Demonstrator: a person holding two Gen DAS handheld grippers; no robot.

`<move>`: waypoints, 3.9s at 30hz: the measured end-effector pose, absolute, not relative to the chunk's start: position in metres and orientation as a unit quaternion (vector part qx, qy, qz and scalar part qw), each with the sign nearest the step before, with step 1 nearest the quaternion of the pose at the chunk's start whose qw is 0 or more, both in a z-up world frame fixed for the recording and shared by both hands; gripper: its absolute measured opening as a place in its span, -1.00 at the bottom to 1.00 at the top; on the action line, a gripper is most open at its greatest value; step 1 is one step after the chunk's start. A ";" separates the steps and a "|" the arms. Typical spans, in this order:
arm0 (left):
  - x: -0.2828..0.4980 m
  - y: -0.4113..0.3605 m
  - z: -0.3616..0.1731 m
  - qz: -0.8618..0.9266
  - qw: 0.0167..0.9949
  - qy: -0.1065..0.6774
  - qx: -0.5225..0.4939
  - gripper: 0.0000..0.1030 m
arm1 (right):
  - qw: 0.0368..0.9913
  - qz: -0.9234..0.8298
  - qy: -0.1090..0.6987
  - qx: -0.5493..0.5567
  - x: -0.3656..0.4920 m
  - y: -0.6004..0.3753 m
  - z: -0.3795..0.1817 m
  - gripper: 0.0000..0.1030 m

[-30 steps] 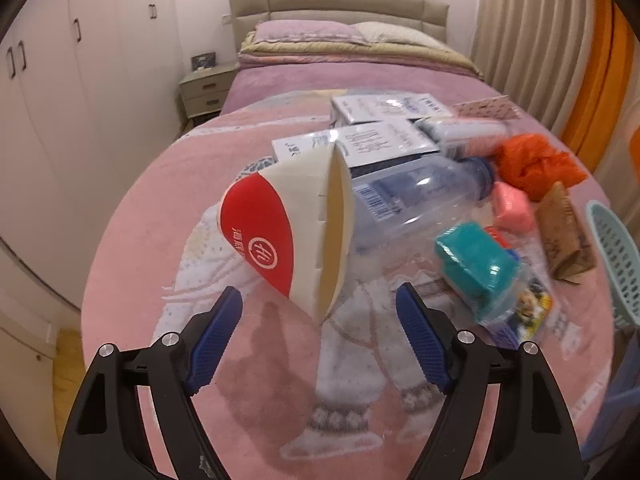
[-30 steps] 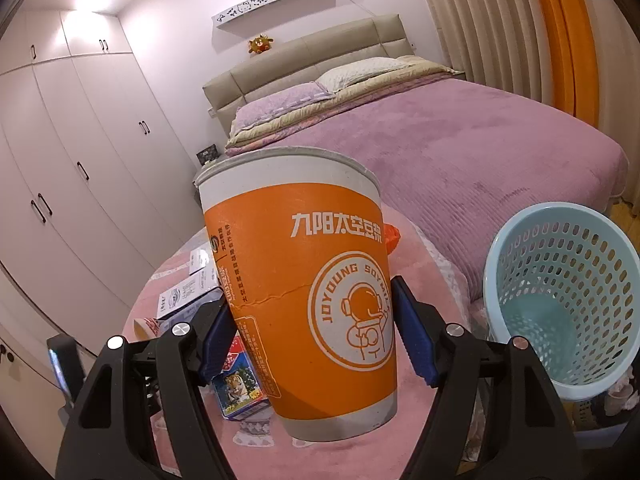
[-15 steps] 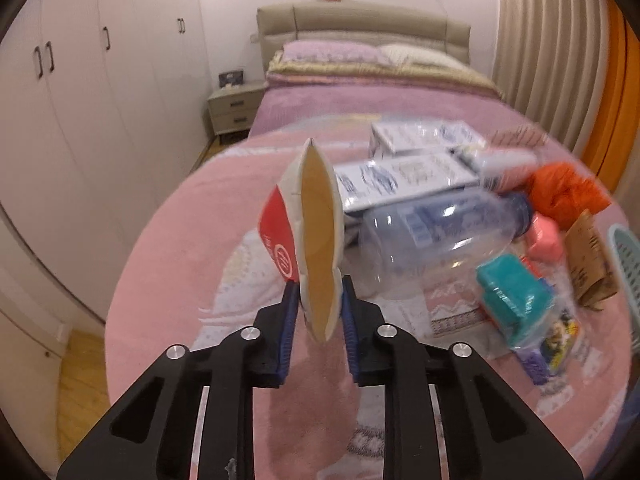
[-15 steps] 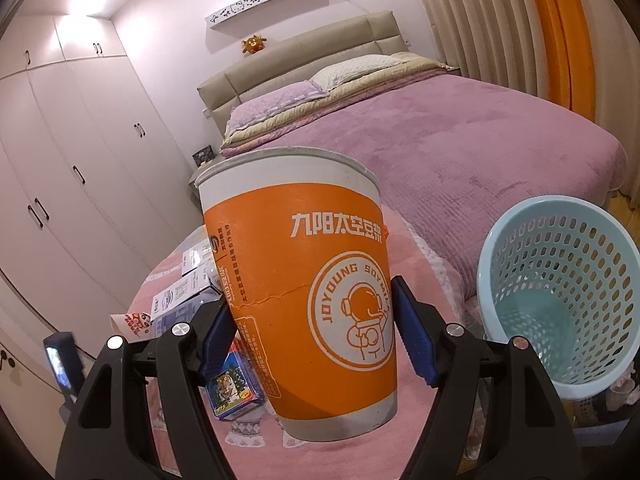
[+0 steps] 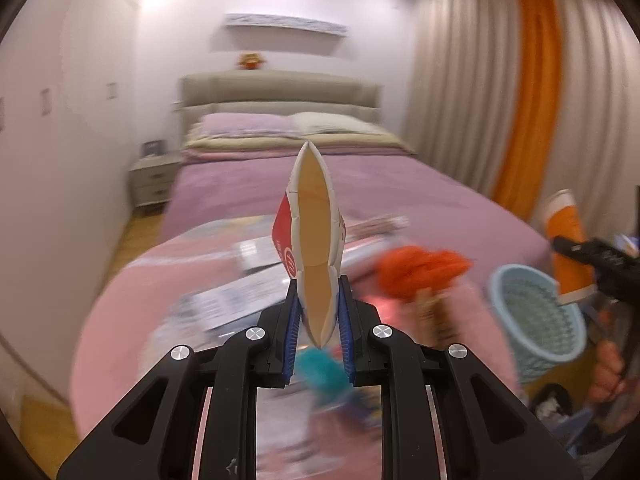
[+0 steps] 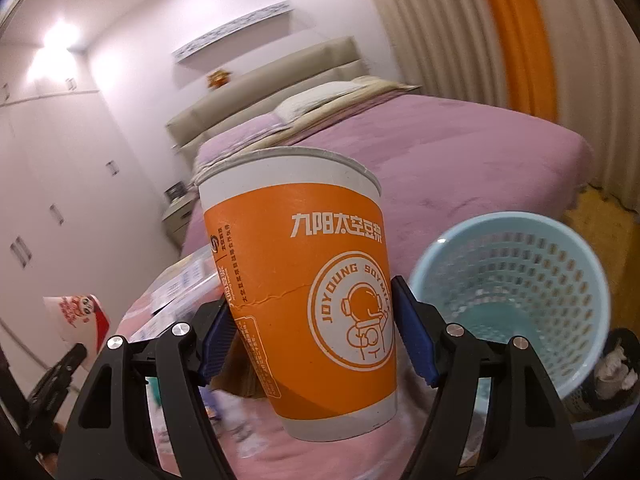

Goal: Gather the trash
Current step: 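Carry both cups over the blue basket and open both grippers, then grasp the teal bag with the left gripper while the right grasps the brown paper bag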

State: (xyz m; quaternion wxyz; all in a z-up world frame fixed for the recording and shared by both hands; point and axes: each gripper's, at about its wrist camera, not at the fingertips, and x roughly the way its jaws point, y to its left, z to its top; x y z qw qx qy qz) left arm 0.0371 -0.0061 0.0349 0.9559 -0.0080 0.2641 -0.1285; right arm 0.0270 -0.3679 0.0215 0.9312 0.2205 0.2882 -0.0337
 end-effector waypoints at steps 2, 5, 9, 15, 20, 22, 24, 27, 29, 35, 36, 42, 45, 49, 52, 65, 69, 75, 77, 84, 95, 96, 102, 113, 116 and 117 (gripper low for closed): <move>0.044 -0.034 0.038 -0.164 0.950 0.267 -0.005 -0.68 | 0.930 -0.067 0.289 0.219 0.023 -0.385 0.017 0.33; 0.053 -0.082 0.038 -0.222 0.936 0.273 0.008 -0.68 | 0.921 -0.111 0.299 0.222 0.022 -0.408 0.006 0.34; 0.074 -0.149 0.023 -0.296 0.902 0.312 0.017 -0.67 | 0.902 -0.155 0.321 0.242 0.025 -0.439 -0.015 0.34; 0.093 -0.233 -0.010 -0.358 0.859 0.365 0.027 -0.67 | 0.869 -0.197 0.365 0.269 0.030 -0.475 -0.054 0.35; 0.094 -0.272 -0.031 -0.380 0.841 0.384 0.039 -0.60 | 0.847 -0.217 0.391 0.287 0.030 -0.498 -0.082 0.39; 0.096 -0.284 -0.040 -0.390 0.832 0.391 0.046 -0.50 | 0.839 -0.219 0.403 0.294 0.030 -0.503 -0.091 0.39; 0.095 -0.290 -0.048 -0.393 0.826 0.402 0.046 -0.08 | 0.831 -0.218 0.413 0.302 0.032 -0.507 -0.098 0.40; 0.093 -0.287 -0.047 -0.398 0.826 0.397 0.040 0.11 | 0.827 -0.212 0.419 0.309 0.031 -0.509 -0.105 0.40; 0.097 -0.284 -0.048 -0.397 0.827 0.396 0.037 0.19 | 0.830 -0.210 0.415 0.307 0.027 -0.509 -0.105 0.40; 0.090 -0.256 -0.035 -0.388 0.839 0.381 0.017 0.32 | 0.846 -0.214 0.406 0.273 0.030 -0.496 -0.093 0.53; 0.089 -0.253 -0.031 -0.386 0.842 0.376 0.015 0.34 | 0.848 -0.215 0.404 0.269 0.030 -0.493 -0.090 0.53; 0.072 -0.219 -0.014 -0.376 0.856 0.354 -0.005 0.46 | 0.857 -0.175 0.393 0.285 0.027 -0.487 -0.080 0.56; 0.061 -0.193 -0.008 -0.362 0.868 0.340 -0.011 0.49 | 0.874 -0.164 0.378 0.257 0.025 -0.467 -0.062 0.56; 0.053 -0.153 0.002 -0.319 0.889 0.327 -0.020 0.51 | 0.905 -0.115 0.347 0.220 0.026 -0.425 -0.029 0.56; 0.053 -0.117 0.007 -0.274 0.905 0.324 -0.030 0.52 | 0.926 -0.085 0.327 0.171 0.026 -0.385 -0.008 0.56; 0.074 0.015 -0.029 -0.151 0.903 0.390 -0.099 0.52 | 0.925 0.038 0.361 0.115 0.056 -0.275 -0.015 0.56; 0.075 0.021 -0.041 -0.171 0.886 0.411 -0.127 0.52 | 0.921 0.046 0.372 0.107 0.061 -0.257 -0.025 0.56; 0.083 0.015 -0.060 -0.152 0.876 0.439 -0.131 0.52 | 0.917 0.053 0.381 0.106 0.065 -0.242 -0.032 0.55; 0.087 0.013 -0.063 -0.147 0.876 0.441 -0.130 0.52 | 0.917 0.054 0.383 0.100 0.067 -0.235 -0.034 0.55; 0.097 0.007 -0.072 -0.128 0.874 0.454 -0.117 0.37 | 0.915 0.056 0.389 0.091 0.072 -0.225 -0.036 0.55; 0.087 0.020 -0.073 -0.147 0.873 0.447 -0.130 -0.29 | 0.900 0.042 0.421 0.105 0.092 -0.216 -0.054 0.55; 0.085 0.020 -0.071 -0.147 0.874 0.444 -0.128 -0.29 | 0.899 0.042 0.423 0.108 0.093 -0.217 -0.056 0.55; 0.079 0.013 -0.058 -0.151 0.884 0.427 -0.113 -0.29 | 0.890 0.045 0.438 0.122 0.098 -0.221 -0.066 0.37; 0.070 -0.011 -0.039 -0.177 0.894 0.402 -0.089 -0.30 | 0.894 0.067 0.425 0.126 0.082 -0.231 -0.056 -0.53; 0.066 -0.021 -0.030 -0.185 0.898 0.391 -0.080 -0.30 | 0.899 0.070 0.413 0.129 0.074 -0.238 -0.046 -0.57; 0.065 -0.023 -0.027 -0.188 0.899 0.387 -0.079 -0.30 | 0.900 0.071 0.410 0.131 0.071 -0.240 -0.043 -0.57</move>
